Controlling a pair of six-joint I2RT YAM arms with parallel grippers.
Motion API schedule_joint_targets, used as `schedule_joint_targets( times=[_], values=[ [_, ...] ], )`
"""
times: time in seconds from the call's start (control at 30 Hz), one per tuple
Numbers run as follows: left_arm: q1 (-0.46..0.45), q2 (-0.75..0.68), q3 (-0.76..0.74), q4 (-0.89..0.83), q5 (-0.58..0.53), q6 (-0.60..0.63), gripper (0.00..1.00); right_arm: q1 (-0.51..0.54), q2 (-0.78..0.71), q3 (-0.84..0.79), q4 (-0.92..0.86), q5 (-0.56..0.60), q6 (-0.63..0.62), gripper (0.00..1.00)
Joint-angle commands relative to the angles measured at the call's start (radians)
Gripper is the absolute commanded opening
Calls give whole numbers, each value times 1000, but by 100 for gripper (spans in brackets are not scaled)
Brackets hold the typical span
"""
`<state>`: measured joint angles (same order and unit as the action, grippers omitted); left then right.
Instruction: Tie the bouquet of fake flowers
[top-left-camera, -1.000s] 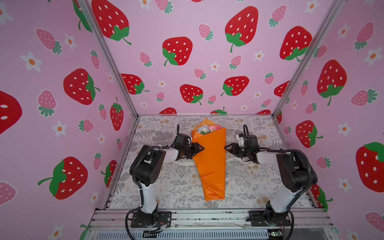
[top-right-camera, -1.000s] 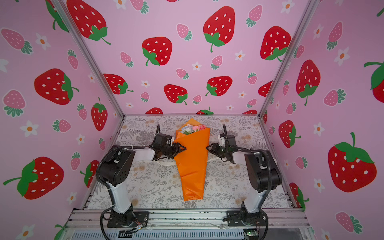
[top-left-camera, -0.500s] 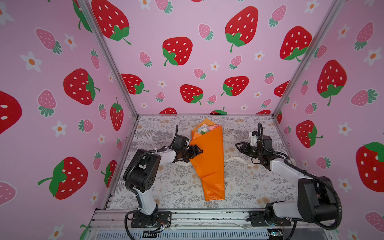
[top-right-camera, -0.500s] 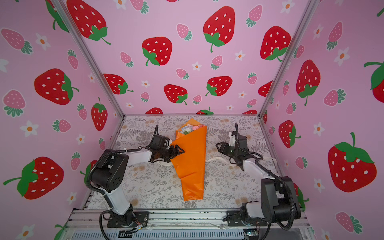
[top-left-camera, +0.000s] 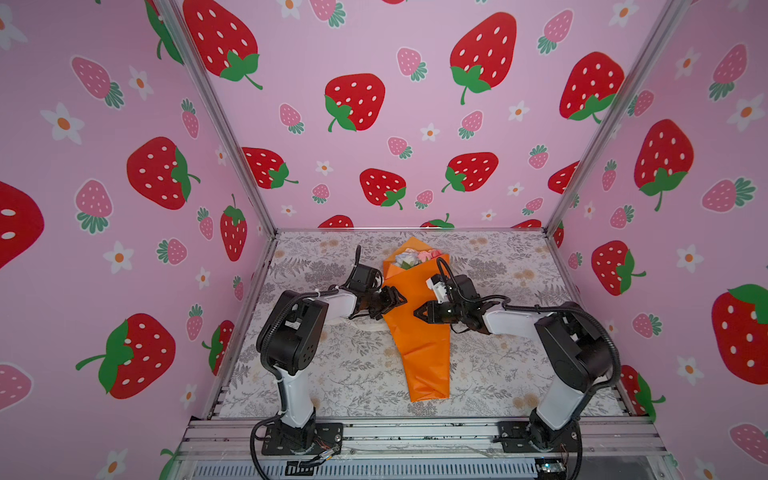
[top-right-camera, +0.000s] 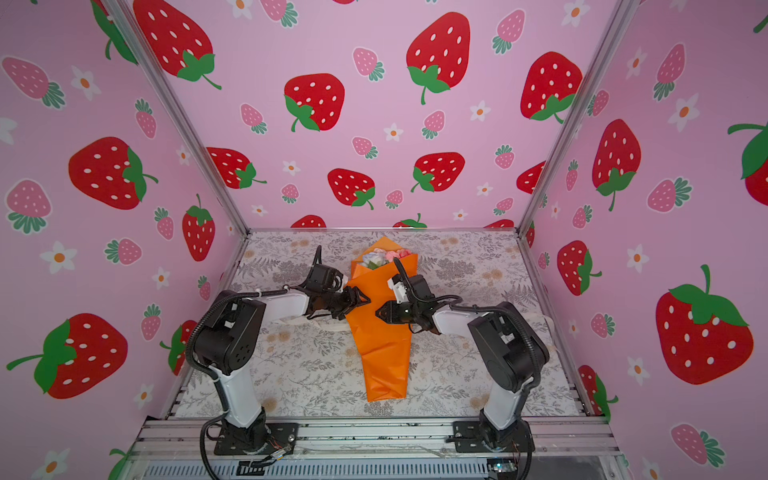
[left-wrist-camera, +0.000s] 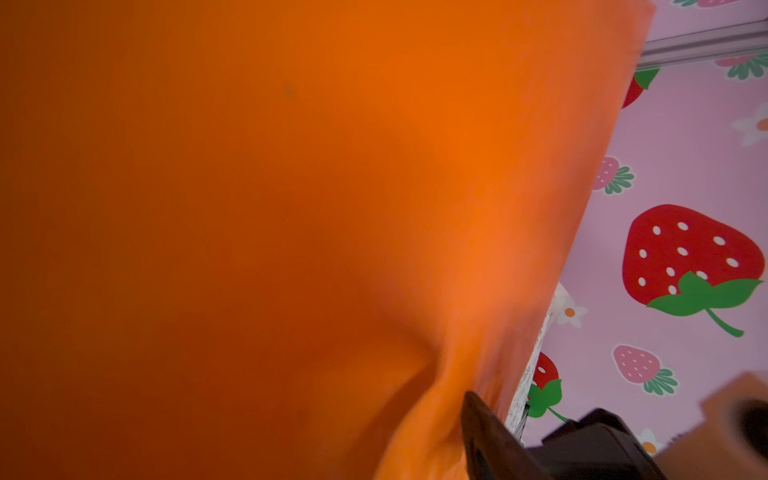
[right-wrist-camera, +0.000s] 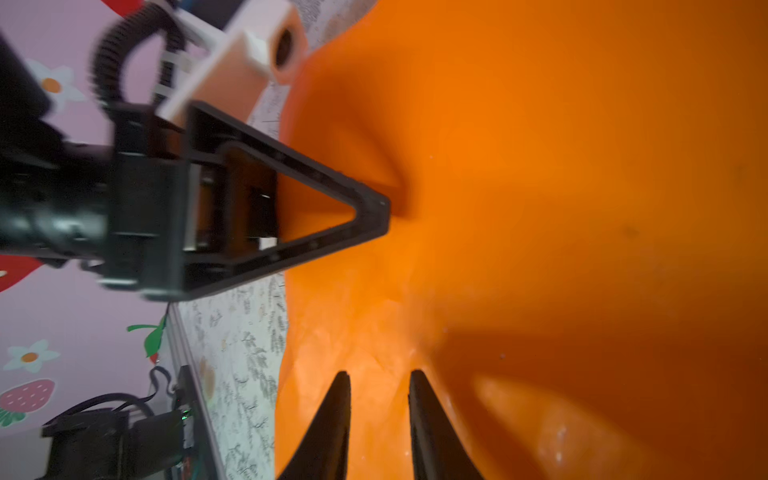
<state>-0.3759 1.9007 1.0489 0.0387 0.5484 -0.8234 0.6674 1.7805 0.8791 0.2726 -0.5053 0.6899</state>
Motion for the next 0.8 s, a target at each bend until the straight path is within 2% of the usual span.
schedule_joint_targets(
  times=[0.0, 0.1, 0.23, 0.33, 0.43, 0.53, 0.67, 0.7, 0.77],
  values=[
    [2, -13, 24, -53, -22, 3, 76, 1, 48, 14, 30, 92, 51, 24],
    [2, -29, 36, -105, -44, 32, 83, 0, 79, 7, 6, 160, 81, 21],
    [3, -67, 58, -209, -114, 82, 89, 0, 77, -14, 26, 184, 120, 21],
    [8, -115, 51, -263, -174, 100, 90, -1, 70, -18, 43, 168, 127, 21],
    [16, -190, 22, -279, -194, 101, 91, 0, 45, -7, 51, 123, 128, 24],
    [28, -299, -26, -287, -210, 103, 89, -2, -33, 1, 41, 106, 125, 33],
    [72, -446, -89, -390, -345, 135, 76, -4, -282, -84, 11, 374, 81, 47],
    [99, -474, -106, -430, -379, 139, 72, -8, -343, -95, -26, 466, 50, 51],
    [182, -515, -143, -487, -398, 135, 71, -29, -431, -115, -96, 577, -6, 55]
  ],
)
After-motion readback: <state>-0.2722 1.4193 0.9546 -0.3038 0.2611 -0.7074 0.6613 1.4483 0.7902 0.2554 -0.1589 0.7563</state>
